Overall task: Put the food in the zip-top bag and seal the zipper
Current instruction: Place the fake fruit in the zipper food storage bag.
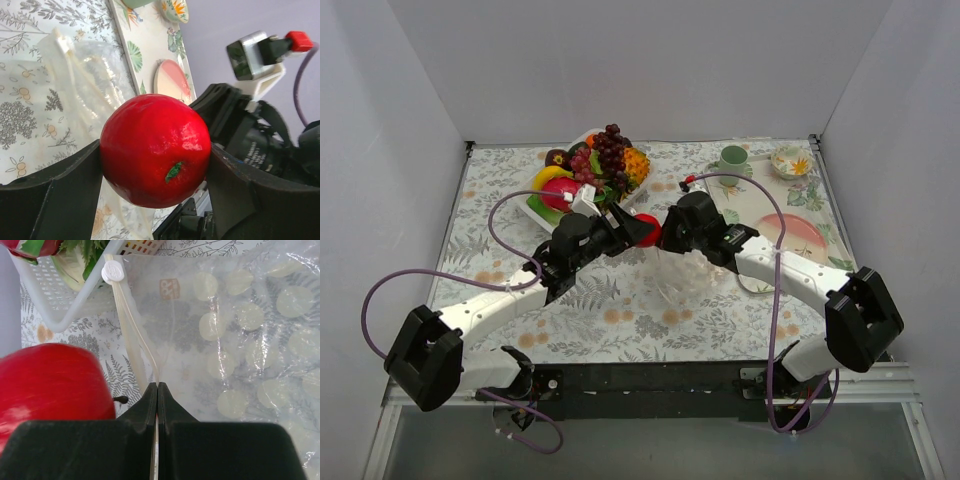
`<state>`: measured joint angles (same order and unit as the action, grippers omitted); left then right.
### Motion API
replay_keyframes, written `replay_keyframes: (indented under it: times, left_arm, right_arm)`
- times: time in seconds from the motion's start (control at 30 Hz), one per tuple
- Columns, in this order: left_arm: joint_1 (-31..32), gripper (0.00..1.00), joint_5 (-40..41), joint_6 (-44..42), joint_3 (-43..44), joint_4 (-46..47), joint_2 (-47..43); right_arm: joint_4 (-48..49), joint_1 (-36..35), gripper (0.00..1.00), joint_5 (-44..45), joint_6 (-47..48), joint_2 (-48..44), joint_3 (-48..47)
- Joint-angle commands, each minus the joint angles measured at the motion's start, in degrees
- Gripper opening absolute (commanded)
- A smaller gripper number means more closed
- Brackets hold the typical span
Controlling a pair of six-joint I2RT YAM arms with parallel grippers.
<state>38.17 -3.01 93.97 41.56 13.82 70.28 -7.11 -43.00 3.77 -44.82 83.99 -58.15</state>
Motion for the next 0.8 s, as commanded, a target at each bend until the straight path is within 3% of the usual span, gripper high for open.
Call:
replay_keyframes:
  times: [0.0,0.3,0.77]
  left_arm:
    - [1.1,0.2,2.2,0.6,-2.5,4.9,-1.9]
    - [1.8,0.2,5.0,-0.5,-3.9,4.3,-1.4]
    - [4.2,0.19,9.2,-3.6,5.0,-10.7,6.7]
  right_arm:
    - [3.4,0.6,0.01,-0.1,-2.4,-4.2,0.8]
    - [3.7,1.1,0.01,-1.3,-3.5,-6.4,1.8]
    - [1.7,1.0,0.01,0.8,-2.2,-8.5,0.8]
